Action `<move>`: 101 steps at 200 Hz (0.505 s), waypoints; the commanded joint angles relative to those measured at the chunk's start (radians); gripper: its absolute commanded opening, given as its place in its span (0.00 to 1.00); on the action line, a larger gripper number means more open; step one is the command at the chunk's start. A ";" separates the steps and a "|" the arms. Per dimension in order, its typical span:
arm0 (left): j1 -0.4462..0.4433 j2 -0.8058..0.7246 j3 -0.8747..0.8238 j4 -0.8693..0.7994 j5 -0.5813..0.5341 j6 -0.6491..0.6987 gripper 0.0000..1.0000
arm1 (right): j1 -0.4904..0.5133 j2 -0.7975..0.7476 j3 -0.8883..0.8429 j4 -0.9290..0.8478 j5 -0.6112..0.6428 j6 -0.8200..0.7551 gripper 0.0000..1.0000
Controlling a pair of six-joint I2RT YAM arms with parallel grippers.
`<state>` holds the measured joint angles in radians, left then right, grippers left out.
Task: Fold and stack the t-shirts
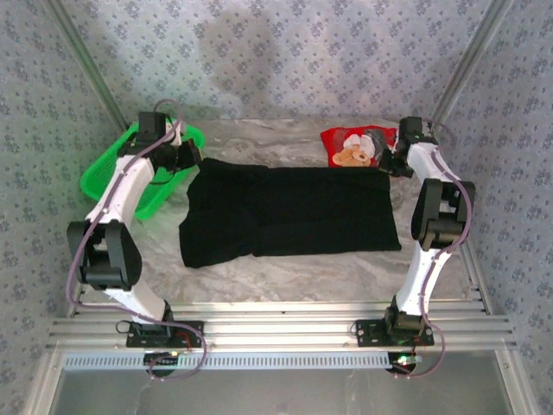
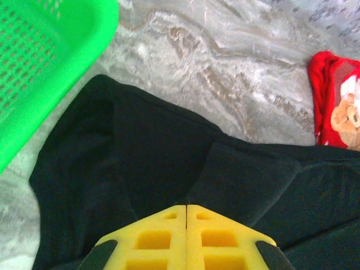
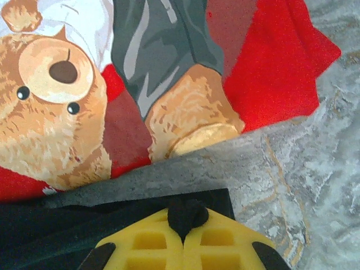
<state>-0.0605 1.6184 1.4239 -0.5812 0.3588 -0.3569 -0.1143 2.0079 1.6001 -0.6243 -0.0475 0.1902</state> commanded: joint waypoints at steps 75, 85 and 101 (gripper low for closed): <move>-0.015 -0.264 -0.275 0.058 -0.096 -0.069 0.00 | -0.019 -0.118 -0.179 0.004 0.043 0.012 0.00; -0.015 -0.274 -0.287 0.054 -0.095 -0.074 0.00 | -0.019 -0.123 -0.192 0.003 0.047 0.015 0.00; -0.015 -0.296 -0.316 0.041 -0.100 -0.079 0.00 | -0.025 -0.127 -0.206 0.003 0.049 0.017 0.00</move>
<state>-0.0750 1.3792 1.1473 -0.5385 0.2897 -0.4171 -0.1204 1.9209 1.4204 -0.6132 -0.0376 0.1917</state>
